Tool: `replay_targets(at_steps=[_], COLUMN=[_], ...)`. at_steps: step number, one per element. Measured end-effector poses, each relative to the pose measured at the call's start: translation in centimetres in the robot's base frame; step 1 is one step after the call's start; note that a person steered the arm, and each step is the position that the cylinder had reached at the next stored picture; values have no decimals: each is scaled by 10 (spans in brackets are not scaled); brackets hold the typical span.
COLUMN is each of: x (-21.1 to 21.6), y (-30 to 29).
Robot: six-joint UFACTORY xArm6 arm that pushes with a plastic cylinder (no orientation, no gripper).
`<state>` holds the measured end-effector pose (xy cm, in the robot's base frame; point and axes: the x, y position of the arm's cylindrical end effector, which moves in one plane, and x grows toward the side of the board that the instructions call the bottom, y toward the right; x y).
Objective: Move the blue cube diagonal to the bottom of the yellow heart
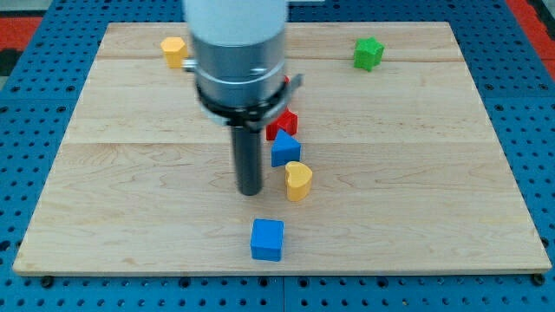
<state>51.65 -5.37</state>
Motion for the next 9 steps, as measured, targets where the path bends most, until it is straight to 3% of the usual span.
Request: replay_targets(at_steps=[1, 2, 3, 7, 9], x=[5, 44, 80, 84, 102], y=[-50, -83, -68, 42, 51])
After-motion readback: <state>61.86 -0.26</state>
